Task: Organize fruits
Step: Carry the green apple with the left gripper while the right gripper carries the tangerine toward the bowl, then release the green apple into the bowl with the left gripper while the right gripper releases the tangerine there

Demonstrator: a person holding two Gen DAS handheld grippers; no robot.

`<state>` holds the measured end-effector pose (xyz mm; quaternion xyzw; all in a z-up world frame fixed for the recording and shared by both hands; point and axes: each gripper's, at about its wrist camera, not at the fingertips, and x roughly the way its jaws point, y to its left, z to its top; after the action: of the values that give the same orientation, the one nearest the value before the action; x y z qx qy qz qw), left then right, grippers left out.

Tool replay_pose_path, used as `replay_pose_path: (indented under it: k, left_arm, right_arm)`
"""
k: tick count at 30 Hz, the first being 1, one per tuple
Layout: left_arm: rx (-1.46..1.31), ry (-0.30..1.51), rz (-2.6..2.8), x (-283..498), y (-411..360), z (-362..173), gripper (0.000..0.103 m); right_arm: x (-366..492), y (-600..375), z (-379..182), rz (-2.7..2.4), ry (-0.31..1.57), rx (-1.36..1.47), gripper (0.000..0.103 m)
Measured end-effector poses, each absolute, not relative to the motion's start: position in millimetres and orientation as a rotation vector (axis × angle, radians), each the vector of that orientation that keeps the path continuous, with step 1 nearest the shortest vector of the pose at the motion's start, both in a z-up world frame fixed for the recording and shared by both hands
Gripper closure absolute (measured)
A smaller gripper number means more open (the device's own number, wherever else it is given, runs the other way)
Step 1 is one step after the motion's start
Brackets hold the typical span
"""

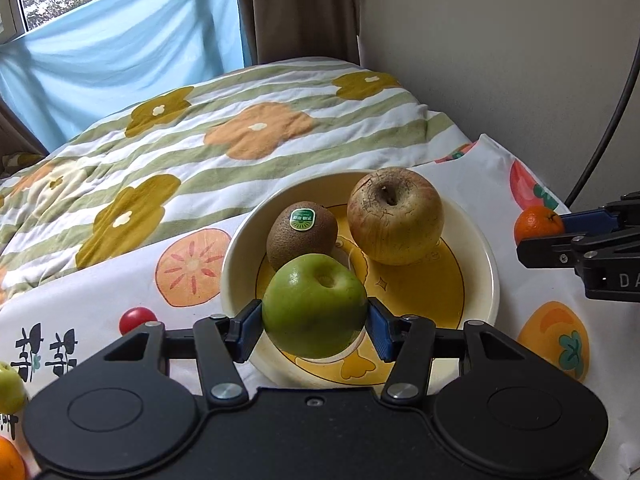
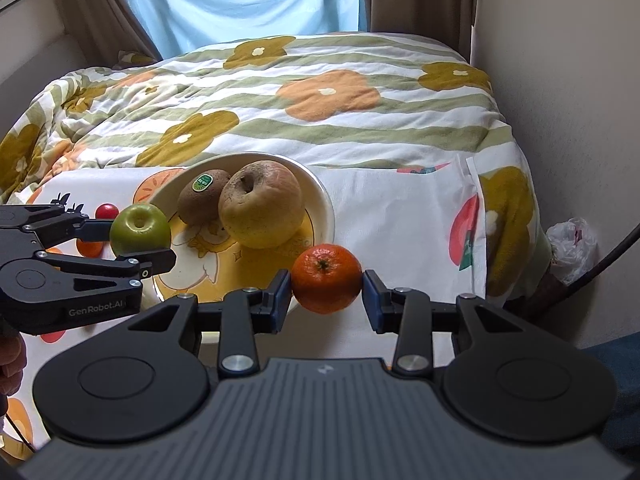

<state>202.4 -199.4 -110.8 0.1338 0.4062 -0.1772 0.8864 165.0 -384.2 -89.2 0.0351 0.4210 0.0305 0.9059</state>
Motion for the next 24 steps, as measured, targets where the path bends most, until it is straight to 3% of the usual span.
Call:
replay_pose_path:
  k: [11, 13, 14, 15, 24]
  left_arm:
    - [0.358, 0.874, -0.379, 216.7, -217.5, -127.5, 0.043]
    - [0.373, 0.838, -0.374, 211.8, -217.9, -123.6, 0.033]
    - [0.381, 0.819, -0.375, 209.1, -217.2, -120.5, 0.015]
    - [0.387, 0.796, -0.375, 205.4, -215.7, -116.6, 0.009]
    - [0.336, 0.821, -0.333, 187.9, -180.3, -105.5, 0.009]
  right_arm:
    - [173.8, -387.8, -97.2, 0.070, 0.886, 0.078, 0.050]
    - [173.7, -387.9, -97.0, 0.072, 0.887, 0.078, 0.050]
    - [174.8, -388.0, -97.2, 0.073, 0.887, 0.076, 0.050]
    - [175.9, -387.9, -96.9, 0.072, 0.886, 0.074, 0.050]
    - [183.0, -379.1, -94.1, 0.090, 0.877, 0.057, 0.050]
